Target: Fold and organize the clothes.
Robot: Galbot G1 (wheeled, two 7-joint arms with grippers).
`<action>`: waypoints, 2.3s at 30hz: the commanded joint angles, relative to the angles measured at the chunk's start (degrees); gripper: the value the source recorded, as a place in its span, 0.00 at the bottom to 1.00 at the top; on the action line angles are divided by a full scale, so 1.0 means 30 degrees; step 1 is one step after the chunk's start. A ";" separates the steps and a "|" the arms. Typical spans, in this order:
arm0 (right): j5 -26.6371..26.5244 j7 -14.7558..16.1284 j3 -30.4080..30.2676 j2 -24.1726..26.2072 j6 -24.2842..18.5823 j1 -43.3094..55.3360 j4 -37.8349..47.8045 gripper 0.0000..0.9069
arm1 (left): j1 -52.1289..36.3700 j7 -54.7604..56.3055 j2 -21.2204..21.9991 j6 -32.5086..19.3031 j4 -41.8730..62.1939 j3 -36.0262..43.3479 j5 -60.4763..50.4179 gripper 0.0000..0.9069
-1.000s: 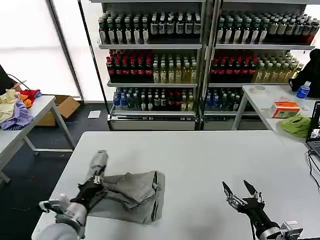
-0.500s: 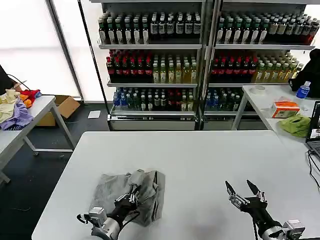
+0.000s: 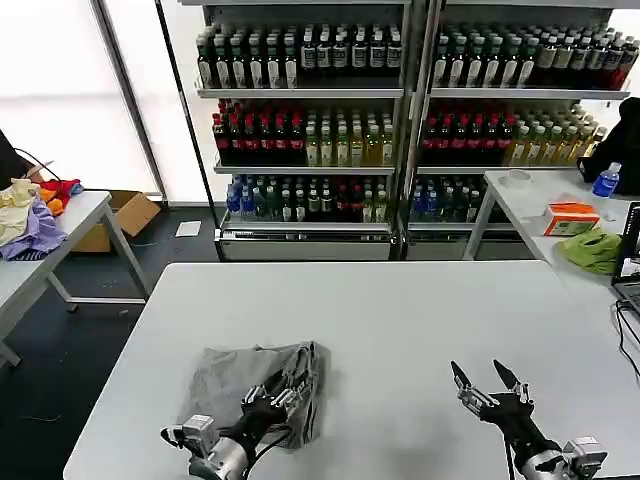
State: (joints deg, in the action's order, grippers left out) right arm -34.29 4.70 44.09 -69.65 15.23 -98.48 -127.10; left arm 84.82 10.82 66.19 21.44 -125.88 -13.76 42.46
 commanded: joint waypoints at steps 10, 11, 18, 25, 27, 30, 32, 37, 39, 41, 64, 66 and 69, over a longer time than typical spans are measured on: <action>0.0051 0.0068 -0.0367 0.0031 -0.0189 0.0030 0.0248 1.00 | 0.0415 -0.1306 -0.0919 0.1502 0.2412 -0.7470 -0.4484 1.00; 0.0105 0.0042 -0.0424 0.0003 -0.0190 0.0083 0.0261 1.00 | 0.0454 -0.1296 -0.0814 0.1486 0.3029 -0.7391 -0.4905 1.00; 0.0314 -0.0003 -0.0597 -0.0120 -0.0185 0.0184 0.0153 1.00 | 0.0033 -0.0914 0.0743 0.0902 0.5712 -0.6361 -0.6344 1.00; 0.0281 0.0012 -0.0361 -0.0088 -0.0173 0.0047 0.0082 1.00 | -0.0459 -0.0610 0.1243 0.1012 0.5962 -0.6196 -0.5894 1.00; 0.0297 0.0011 -0.0392 -0.0132 -0.0174 0.0042 0.0068 1.00 | -0.0381 -0.0586 0.1312 0.1025 0.5893 -0.6121 -0.5669 1.00; 0.0329 -0.0009 -0.0464 -0.0153 -0.0153 0.0114 0.0047 1.00 | -0.0139 -0.0567 0.1648 0.1012 0.5790 -0.6021 -0.5443 0.72; 0.0332 -0.0018 -0.0487 -0.0130 -0.0143 0.0152 0.0029 1.00 | 0.0137 -0.0589 0.1861 0.0951 0.5700 -0.5884 -0.5338 0.22; 0.0340 -0.0031 -0.0530 -0.0144 -0.0128 0.0167 0.0032 1.00 | 0.0534 -0.0425 0.2220 0.0836 0.5125 -0.5758 -0.4261 0.02; 0.0403 -0.0028 -0.0622 -0.0192 -0.0130 0.0166 0.0031 1.00 | 0.0666 -0.0429 0.2392 0.0690 0.4868 -0.5649 -0.3941 0.02; 0.0425 -0.0026 -0.0659 -0.0214 -0.0138 0.0170 0.0014 1.00 | 0.0659 -0.0429 0.2597 0.0559 0.4744 -0.5584 -0.3974 0.02; -0.0167 0.0007 -0.0693 0.0048 -0.0404 0.0804 0.0593 1.00 | 0.0413 0.1547 0.0882 0.1057 0.0652 -1.1109 0.4007 0.02; -0.0163 0.0006 -0.0740 0.0043 -0.0422 0.0845 0.0625 1.00 | 0.0399 0.1030 -0.0788 0.1199 0.1262 -1.2922 0.4801 0.01; -0.0156 0.0021 -0.0927 0.0055 -0.0463 0.0879 0.0579 1.00 | 0.0539 0.0464 -0.2764 0.1559 0.2314 -1.4544 0.6232 0.02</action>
State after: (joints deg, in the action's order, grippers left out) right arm -34.26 4.77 41.64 -69.63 13.98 -96.35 -125.90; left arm 86.28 14.05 70.47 24.82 -120.65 -42.17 48.68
